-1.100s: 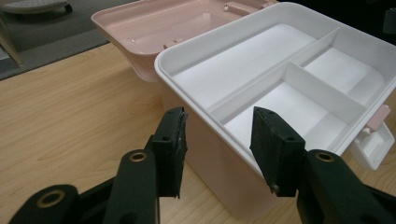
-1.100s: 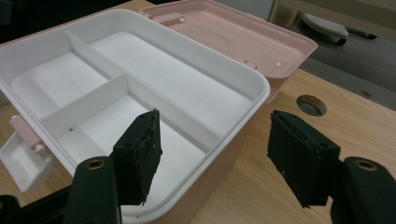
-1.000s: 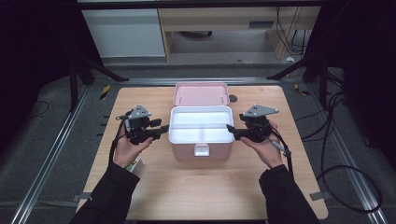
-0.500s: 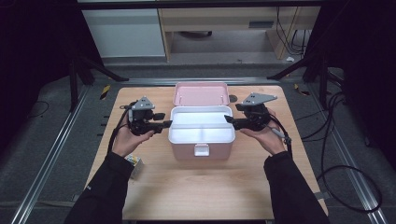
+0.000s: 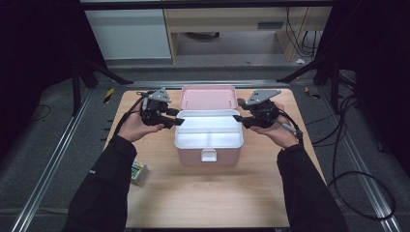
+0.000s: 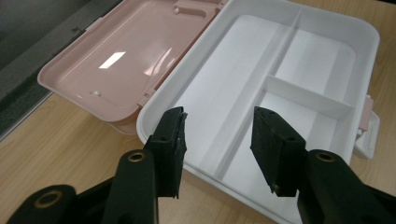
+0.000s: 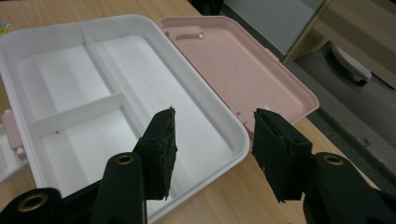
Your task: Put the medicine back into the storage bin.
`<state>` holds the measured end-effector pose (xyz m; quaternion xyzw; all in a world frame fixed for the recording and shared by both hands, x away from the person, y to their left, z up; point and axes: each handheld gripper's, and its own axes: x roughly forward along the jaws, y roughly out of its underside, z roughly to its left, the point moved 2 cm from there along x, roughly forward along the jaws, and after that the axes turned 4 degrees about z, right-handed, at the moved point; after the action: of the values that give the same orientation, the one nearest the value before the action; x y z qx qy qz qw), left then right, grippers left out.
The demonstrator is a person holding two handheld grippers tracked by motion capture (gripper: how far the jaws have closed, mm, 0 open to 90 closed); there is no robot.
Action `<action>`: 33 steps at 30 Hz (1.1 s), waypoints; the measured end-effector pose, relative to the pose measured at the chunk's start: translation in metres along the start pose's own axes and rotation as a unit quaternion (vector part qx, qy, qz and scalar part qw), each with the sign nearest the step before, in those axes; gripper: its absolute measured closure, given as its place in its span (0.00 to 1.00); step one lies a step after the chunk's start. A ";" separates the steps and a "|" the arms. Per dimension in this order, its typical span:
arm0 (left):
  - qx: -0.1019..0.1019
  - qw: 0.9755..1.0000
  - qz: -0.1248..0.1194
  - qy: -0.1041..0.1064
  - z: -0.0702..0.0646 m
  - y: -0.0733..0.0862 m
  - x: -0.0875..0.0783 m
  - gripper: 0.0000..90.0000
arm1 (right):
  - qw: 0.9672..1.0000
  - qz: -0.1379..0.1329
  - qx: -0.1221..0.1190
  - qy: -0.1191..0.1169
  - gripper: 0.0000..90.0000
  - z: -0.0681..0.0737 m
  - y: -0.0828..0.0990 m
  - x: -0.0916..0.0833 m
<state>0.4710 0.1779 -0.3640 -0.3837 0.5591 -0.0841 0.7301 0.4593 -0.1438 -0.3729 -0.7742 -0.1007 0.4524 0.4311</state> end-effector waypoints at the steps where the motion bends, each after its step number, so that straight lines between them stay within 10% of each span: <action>1: 0.011 1.000 0.006 0.004 0.000 -0.002 0.000 0.61 | 1.000 0.007 -0.007 -0.005 0.56 -0.001 -0.001 0.001; 12: 0.088 0.991 0.092 0.035 -0.007 -0.012 0.019 0.67 | 0.993 0.069 -0.078 -0.060 0.59 -0.004 -0.013 0.017; 21: 0.117 0.981 0.145 0.053 -0.010 -0.013 0.041 0.70 | 0.975 0.138 -0.135 -0.113 0.65 0.004 -0.009 0.036; 33: 0.133 0.967 0.211 0.057 -0.005 -0.011 0.056 0.77 | 0.956 0.218 -0.150 -0.131 0.80 0.008 -0.001 0.060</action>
<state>0.4906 0.1372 -0.3997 -0.1508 0.6518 -0.0238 0.7429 0.4879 -0.1059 -0.4104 -0.7673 -0.0519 0.6121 0.1841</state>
